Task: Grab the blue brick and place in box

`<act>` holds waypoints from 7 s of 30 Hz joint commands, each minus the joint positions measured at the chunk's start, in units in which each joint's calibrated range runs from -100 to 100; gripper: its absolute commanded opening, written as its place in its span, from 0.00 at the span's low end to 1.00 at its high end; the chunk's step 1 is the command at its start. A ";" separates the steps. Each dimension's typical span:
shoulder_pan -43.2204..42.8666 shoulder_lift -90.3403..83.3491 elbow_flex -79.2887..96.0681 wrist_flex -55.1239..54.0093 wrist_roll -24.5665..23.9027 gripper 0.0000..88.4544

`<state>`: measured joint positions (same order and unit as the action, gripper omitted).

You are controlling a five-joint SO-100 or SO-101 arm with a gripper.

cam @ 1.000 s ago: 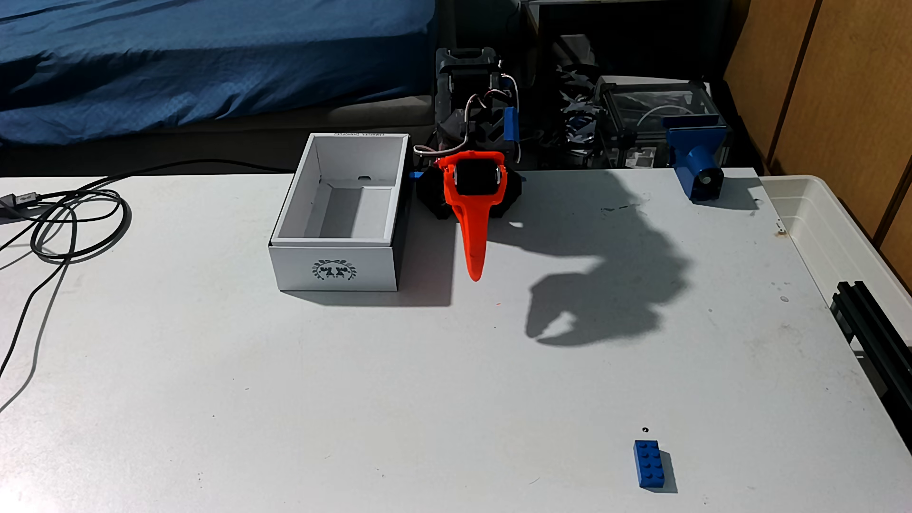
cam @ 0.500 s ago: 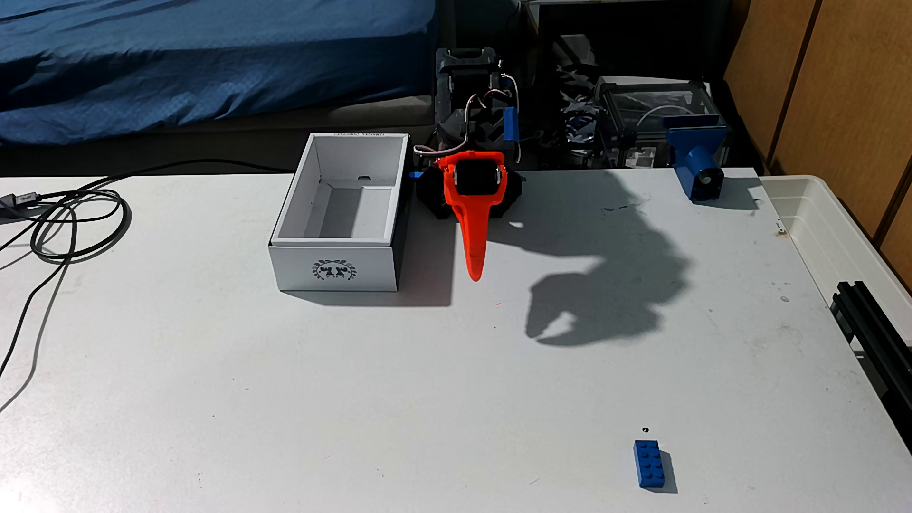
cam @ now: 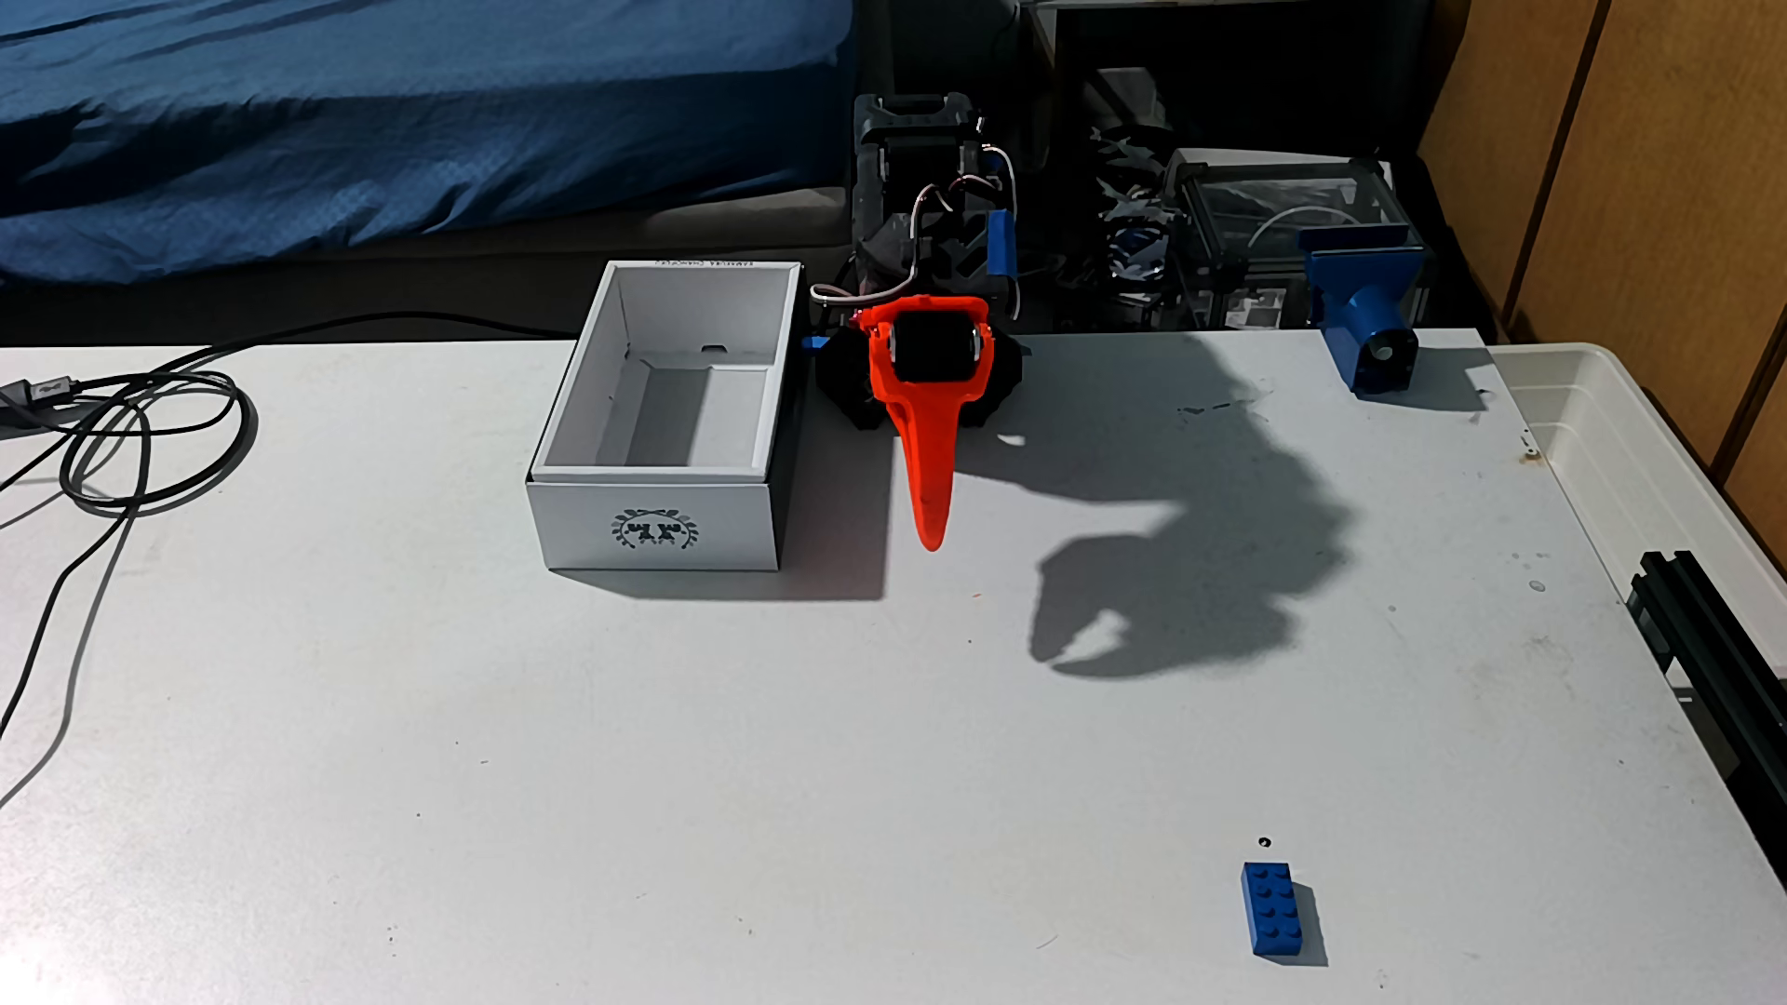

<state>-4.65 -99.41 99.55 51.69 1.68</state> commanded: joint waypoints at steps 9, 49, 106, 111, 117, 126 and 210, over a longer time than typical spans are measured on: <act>0.04 -0.59 -0.17 0.23 0.08 0.01; 0.04 -0.59 -0.17 0.23 0.08 0.01; 0.04 -0.59 -0.17 0.23 0.08 0.01; 0.04 -0.59 -0.17 0.23 0.08 0.01; 0.04 -0.59 -0.17 0.23 0.08 0.01; 0.04 -0.59 -0.17 0.23 0.08 0.01; 8.51 16.32 -35.76 9.45 -4.81 0.01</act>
<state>4.06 -90.88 71.03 61.35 -1.21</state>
